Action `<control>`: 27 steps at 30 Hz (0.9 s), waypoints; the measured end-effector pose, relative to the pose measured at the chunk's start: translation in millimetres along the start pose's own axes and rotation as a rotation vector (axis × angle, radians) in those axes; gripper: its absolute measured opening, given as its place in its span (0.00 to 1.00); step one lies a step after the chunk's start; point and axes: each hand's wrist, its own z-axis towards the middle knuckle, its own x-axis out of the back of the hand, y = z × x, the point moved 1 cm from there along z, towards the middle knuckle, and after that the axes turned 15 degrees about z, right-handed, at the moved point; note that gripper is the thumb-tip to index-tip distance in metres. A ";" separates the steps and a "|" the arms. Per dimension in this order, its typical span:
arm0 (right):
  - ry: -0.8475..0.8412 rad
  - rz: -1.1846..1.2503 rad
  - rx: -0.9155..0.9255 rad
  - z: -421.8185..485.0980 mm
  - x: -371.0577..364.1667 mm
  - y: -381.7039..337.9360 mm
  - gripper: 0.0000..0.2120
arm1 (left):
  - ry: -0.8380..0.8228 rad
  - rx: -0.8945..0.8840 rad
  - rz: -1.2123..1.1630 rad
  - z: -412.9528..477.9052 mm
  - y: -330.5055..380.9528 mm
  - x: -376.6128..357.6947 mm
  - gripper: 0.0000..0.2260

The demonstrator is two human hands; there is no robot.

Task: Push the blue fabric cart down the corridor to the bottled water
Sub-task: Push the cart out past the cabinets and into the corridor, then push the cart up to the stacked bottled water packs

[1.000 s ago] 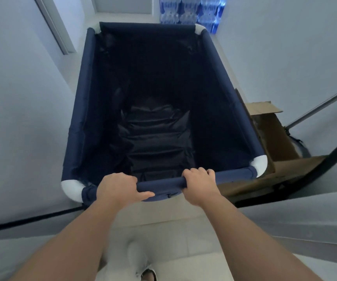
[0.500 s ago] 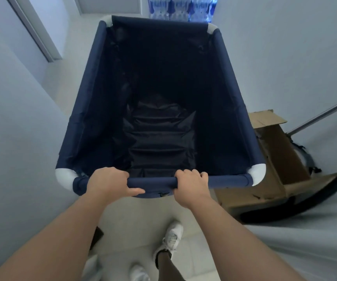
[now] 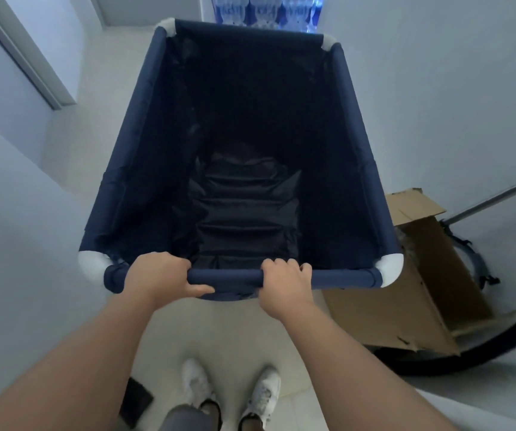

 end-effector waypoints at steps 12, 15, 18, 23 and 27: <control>0.000 -0.010 -0.033 107.8 42.4 -7.1 0.10 | -0.003 -0.082 -0.030 112.7 -39.7 16.8 0.31; 0.009 -0.001 -0.067 136.8 52.9 -12.3 0.10 | -0.019 -0.109 -0.035 145.0 -53.6 19.5 0.30; 0.026 0.006 -0.084 163.7 61.7 -17.4 0.08 | -0.010 -0.137 -0.031 176.5 -67.2 24.4 0.31; 0.060 0.025 -0.098 205.7 75.9 -25.8 0.09 | 0.020 -0.176 -0.002 225.7 -91.3 29.9 0.31; 0.066 0.042 -0.115 238.1 87.5 -29.2 0.10 | 0.037 -0.187 0.005 264.6 -107.2 35.1 0.31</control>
